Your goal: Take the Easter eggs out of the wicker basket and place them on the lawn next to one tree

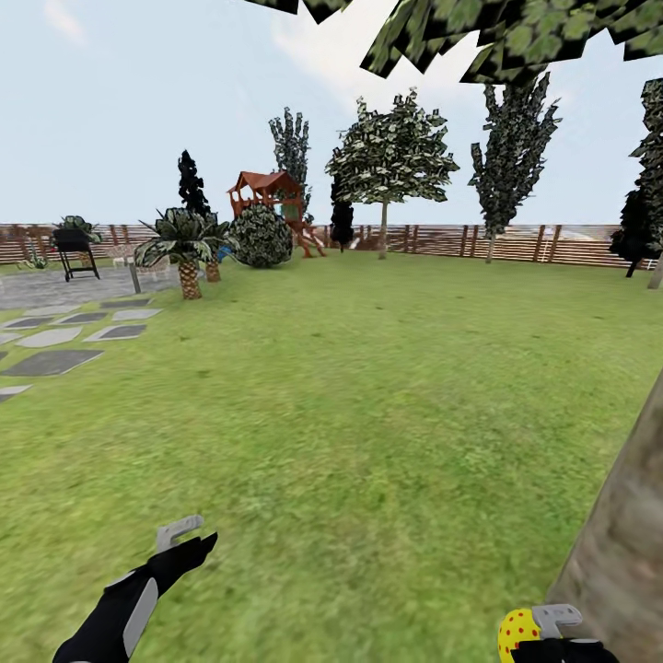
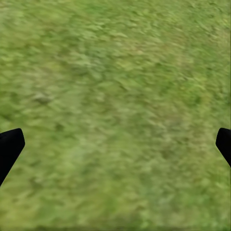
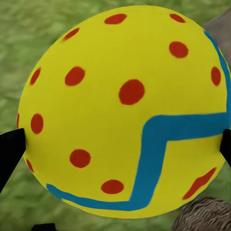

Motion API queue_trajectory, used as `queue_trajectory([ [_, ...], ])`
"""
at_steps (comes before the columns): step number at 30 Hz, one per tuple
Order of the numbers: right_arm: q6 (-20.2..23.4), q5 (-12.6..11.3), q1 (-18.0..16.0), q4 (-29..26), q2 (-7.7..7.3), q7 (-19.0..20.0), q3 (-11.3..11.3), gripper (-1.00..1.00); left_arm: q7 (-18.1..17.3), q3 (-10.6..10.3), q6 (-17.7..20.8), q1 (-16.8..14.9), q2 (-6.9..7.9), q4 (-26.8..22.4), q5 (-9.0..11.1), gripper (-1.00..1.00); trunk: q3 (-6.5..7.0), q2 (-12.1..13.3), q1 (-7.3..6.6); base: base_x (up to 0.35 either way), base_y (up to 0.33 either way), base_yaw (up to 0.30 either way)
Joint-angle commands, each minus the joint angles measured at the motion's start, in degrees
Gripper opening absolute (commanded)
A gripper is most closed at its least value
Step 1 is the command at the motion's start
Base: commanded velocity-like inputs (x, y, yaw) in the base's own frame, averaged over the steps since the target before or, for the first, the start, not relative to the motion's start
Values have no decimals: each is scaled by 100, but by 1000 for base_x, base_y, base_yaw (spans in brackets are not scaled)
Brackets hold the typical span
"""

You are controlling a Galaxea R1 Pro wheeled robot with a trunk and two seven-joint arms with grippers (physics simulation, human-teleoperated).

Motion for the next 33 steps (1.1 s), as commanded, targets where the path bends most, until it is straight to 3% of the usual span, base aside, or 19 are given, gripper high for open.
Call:
queue_trajectory([
  [1, 32, 11, -1, -12, -3, 22, 2, -100, -29, 22, 51, -3, -3, -10, 49, 100, -25, -45, 23, 0, 0, 0],
  [33, 14, 11, 0, -12, 33, 17, 10, -100, -21, 22, 51, -3, -28, -6, 31, 100, -600, -1329, 725, 0, 0, 0],
])
